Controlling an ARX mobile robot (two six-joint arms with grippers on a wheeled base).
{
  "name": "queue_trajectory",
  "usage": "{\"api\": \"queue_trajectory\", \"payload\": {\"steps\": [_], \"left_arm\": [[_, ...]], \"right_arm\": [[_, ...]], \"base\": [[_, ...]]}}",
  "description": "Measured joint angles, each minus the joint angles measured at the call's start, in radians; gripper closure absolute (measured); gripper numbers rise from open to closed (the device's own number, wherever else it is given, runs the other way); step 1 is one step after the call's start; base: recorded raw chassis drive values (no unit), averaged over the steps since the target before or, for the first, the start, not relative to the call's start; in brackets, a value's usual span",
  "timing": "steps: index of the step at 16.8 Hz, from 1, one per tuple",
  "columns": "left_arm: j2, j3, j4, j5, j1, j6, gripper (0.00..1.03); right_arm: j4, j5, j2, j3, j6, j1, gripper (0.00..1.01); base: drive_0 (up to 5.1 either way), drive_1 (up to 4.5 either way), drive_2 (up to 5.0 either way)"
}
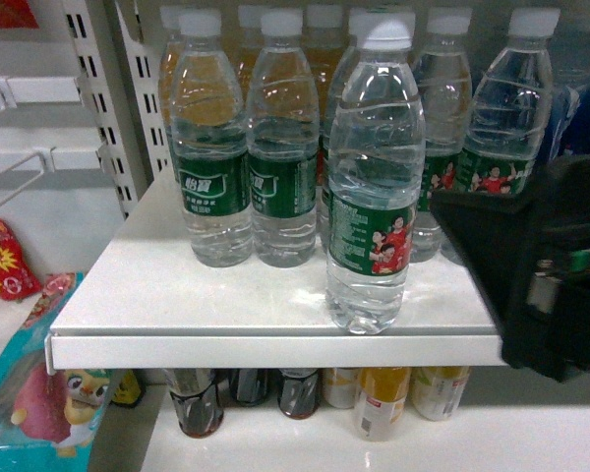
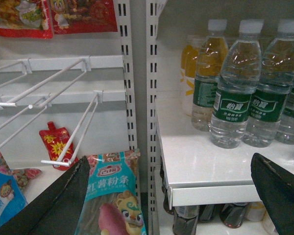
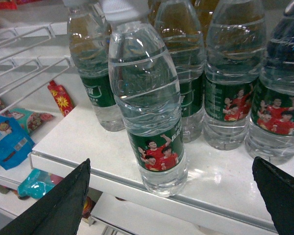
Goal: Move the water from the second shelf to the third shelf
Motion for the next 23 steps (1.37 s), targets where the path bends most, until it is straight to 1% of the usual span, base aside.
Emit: {"api": "queue_trajectory", "payload": {"steps": [3,4,5,6,7,8,9,10,11,12,20,23], "left_arm": [[0.000,0.000,0.000,0.000,0.000,0.000,0.05],[0.000,0.000,0.000,0.000,0.000,0.000,0.05],[0.000,0.000,0.000,0.000,0.000,0.000,0.05],[0.000,0.000,0.000,-0.001,0.000,0.000,0.05],[0.000,0.000,0.000,0.000,0.000,0.000,0.05],[0.000,0.000,0.000,0.000,0.000,0.000,0.05],[0.000,0.000,0.000,0.001,0.000,0.000,0.05],[0.000,0.000,0.000,0.000,0.000,0.000,0.05],[0.000,0.000,0.000,0.000,0.000,0.000,0.05],[0.000,0.000,0.000,0.001,0.000,0.000,0.05],[0.000,0.000,0.000,0.001,0.000,0.000,0.05],[0.000,0.000,0.000,0.001,0.000,0.000,0.05]], "right_arm": [[-0.130,-0.026,-0.245,-0.040,0.010,-0.060,0.03],[-0.118,0.025,-0.311,-0.056,-0.002,-0.069,0.06],[-0.114,0.208,-0.390,-0.096,-0.062,-0.072,0.18],[-0.182,0.291,-0.484,-0.146,-0.105,-0.130,0.31],[-0.241,0.284,-0.561,-0.180,-0.124,-0.196,0.42],[-0.300,0.233,-0.649,-0.199,-0.134,-0.251,0.55],[-0.352,0.178,-0.729,-0.204,-0.143,-0.295,0.67],[-0.392,0.095,-0.790,-0.211,-0.151,-0.368,0.78],[-0.403,0.075,-0.834,-0.228,-0.150,-0.418,0.93],[-0.414,0.066,-0.854,-0.247,-0.154,-0.415,0.99],[-0.509,0.061,-1.025,-0.324,-0.155,-0.410,0.99],[-0.523,0.061,-1.078,-0.357,-0.155,-0.410,0.99]], "base": [[0.0,0.00,0.0],[0.0,0.00,0.0],[0.0,0.00,0.0],[0.0,0.00,0.0],[0.0,0.00,0.0],[0.0,0.00,0.0],[0.0,0.00,0.0],[0.0,0.00,0.0],[0.0,0.00,0.0],[0.0,0.00,0.0],[0.0,0.00,0.0],[0.0,0.00,0.0]]}}
